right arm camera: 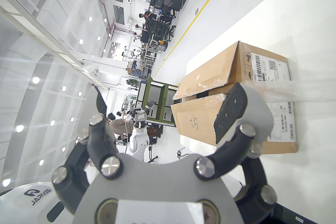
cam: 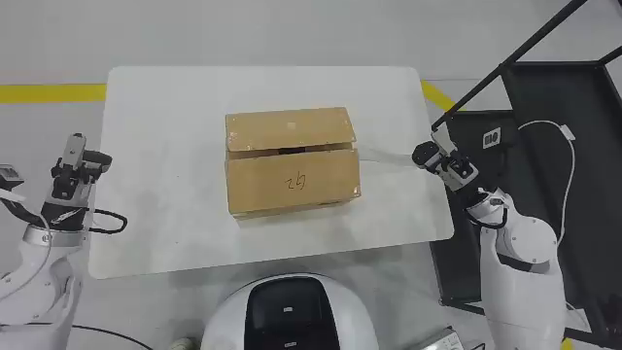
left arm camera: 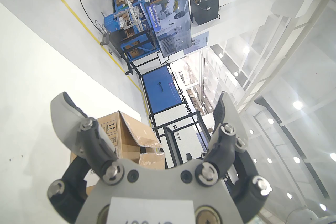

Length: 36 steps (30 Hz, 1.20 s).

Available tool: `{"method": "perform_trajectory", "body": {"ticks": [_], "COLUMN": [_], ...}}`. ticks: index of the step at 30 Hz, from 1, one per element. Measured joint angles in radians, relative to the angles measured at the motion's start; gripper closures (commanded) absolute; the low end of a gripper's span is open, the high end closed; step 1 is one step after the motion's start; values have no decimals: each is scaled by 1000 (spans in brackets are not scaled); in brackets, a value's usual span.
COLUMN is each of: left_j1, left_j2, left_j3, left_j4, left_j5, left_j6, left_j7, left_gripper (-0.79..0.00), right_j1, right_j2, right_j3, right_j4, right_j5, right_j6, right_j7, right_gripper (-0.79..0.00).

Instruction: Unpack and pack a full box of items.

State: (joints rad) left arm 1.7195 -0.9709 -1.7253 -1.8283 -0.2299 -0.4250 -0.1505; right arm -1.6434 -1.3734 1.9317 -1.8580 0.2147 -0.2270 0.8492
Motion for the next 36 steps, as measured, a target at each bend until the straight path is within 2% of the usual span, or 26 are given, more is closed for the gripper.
{"method": "perform_trajectory", "body": {"ticks": [16,19,26,29,33,36], "left_j1": [0,-13,-96,-144,-216,-270], "left_j2": [0,-1,0,2,8,14], "left_j3": [0,9,45,65,86,97], "left_j4": [0,3,96,151,232,285], "left_j5": [0,9,-26,-95,-196,-280], "left_j6": [0,1,-101,-168,-253,-276], "left_j7": [0,-38,-230,-340,-532,-690], "left_gripper": [-785,-785,-785,-785,-785,-785], "right_j1": [0,-2,46,80,127,163], "right_j2": [0,4,41,63,86,97], "right_j3": [0,-11,19,28,18,-3], "right_j4": [0,5,52,78,127,158], "right_j5": [0,10,-6,-40,-54,-40], "right_j6": [0,39,138,183,189,193], "right_j7": [0,20,271,426,581,641], "right_gripper": [-785,-785,-785,-785,-785,-785]}}
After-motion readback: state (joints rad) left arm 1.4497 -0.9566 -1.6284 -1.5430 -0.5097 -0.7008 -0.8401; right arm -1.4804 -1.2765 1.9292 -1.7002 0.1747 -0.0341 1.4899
